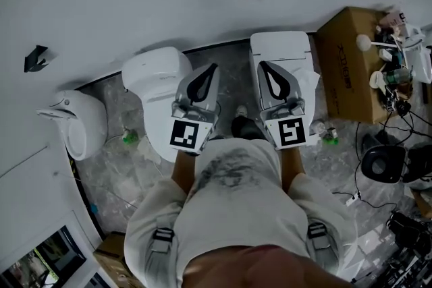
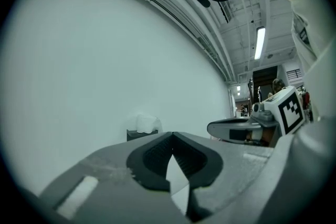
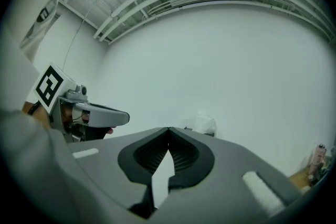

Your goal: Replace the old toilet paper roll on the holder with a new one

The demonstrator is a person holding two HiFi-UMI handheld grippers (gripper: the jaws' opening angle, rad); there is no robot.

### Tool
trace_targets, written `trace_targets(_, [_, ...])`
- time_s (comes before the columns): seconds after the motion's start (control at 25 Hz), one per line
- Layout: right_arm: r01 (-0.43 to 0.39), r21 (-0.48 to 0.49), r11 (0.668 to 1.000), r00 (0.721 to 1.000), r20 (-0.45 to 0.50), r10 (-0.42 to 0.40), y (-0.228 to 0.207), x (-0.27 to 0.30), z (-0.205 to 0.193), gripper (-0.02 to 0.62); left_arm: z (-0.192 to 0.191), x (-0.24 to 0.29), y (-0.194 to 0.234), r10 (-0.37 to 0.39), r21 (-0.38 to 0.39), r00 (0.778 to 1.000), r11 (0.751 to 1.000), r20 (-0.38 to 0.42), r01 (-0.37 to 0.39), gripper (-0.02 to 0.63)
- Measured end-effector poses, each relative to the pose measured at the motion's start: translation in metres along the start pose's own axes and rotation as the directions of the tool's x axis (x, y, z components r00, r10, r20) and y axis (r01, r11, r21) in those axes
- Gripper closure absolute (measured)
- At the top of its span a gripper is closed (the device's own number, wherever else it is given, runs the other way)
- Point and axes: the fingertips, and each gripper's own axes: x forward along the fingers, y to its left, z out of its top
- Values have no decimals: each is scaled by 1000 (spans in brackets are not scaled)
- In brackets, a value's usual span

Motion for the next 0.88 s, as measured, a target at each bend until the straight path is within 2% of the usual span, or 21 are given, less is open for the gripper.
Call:
trace_targets(0.28, [-30, 19, 999, 999, -24, 30, -40, 36, -13, 592, -10, 44, 16, 36, 8, 999, 999, -37, -36, 601])
trace_targets(0.44, [-32, 38, 999, 999, -31, 33, -54, 57, -22, 592, -15, 65, 29, 48, -18, 997, 999, -53, -49, 601])
trace_targets(0.68, [11, 30, 999, 996, -91, -9, -78, 91, -46, 594, -34, 97, 56, 63, -2, 993, 998, -102, -64, 601])
trace_targets(0.88, [53, 26, 998, 988, -145, -49, -99, 126, -71, 594, -48, 129, 82, 30, -16, 993, 999, -113, -32, 601])
